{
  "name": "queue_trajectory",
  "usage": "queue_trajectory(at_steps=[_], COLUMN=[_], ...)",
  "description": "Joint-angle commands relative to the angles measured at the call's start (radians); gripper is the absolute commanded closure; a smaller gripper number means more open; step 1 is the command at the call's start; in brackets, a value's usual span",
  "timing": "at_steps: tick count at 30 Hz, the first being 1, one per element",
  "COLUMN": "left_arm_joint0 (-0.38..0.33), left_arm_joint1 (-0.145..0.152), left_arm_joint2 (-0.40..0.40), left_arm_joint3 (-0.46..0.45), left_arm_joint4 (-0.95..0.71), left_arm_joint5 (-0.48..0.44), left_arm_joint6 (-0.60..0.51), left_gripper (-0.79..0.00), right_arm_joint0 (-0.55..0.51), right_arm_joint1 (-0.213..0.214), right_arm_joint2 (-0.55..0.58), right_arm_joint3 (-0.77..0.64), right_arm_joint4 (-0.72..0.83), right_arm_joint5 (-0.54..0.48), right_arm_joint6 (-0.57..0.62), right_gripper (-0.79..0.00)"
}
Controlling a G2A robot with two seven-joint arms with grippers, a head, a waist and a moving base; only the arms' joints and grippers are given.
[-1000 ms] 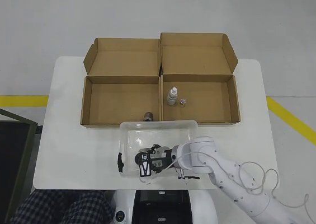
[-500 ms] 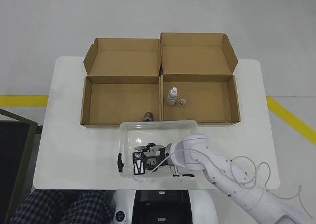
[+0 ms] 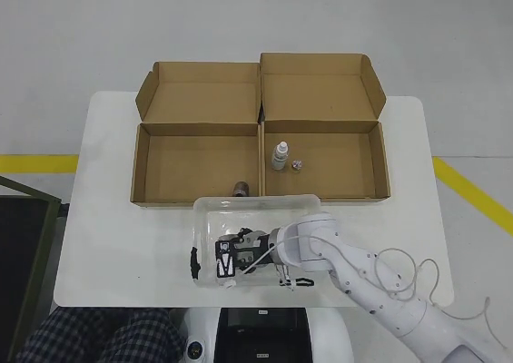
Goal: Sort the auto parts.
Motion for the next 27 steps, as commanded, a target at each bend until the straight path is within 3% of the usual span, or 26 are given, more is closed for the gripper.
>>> queue_trajectory(at_steps=[1, 27], left_arm_joint0=[0.0, 0.0], left_arm_joint1=[0.0, 0.0], left_arm_joint2=[0.0, 0.0], left_arm_joint3=[0.0, 0.0], left_arm_joint4=[0.0, 0.0], left_arm_joint5=[0.0, 0.0], left_arm_joint6=[0.0, 0.0], left_gripper=[-0.785, -0.785], right_arm_joint0=[-0.002, -0.072], right_arm_joint1=[0.003, 0.06], right_arm_joint2=[0.01, 0.23], right_arm_joint3=[-0.003, -0.143], right_arm_joint4=[0.009, 0.229], right_arm_joint5=[-0.005, -0.042], right_arm_joint6=[-0.002, -0.033], right_gripper=[0.0, 0.0])
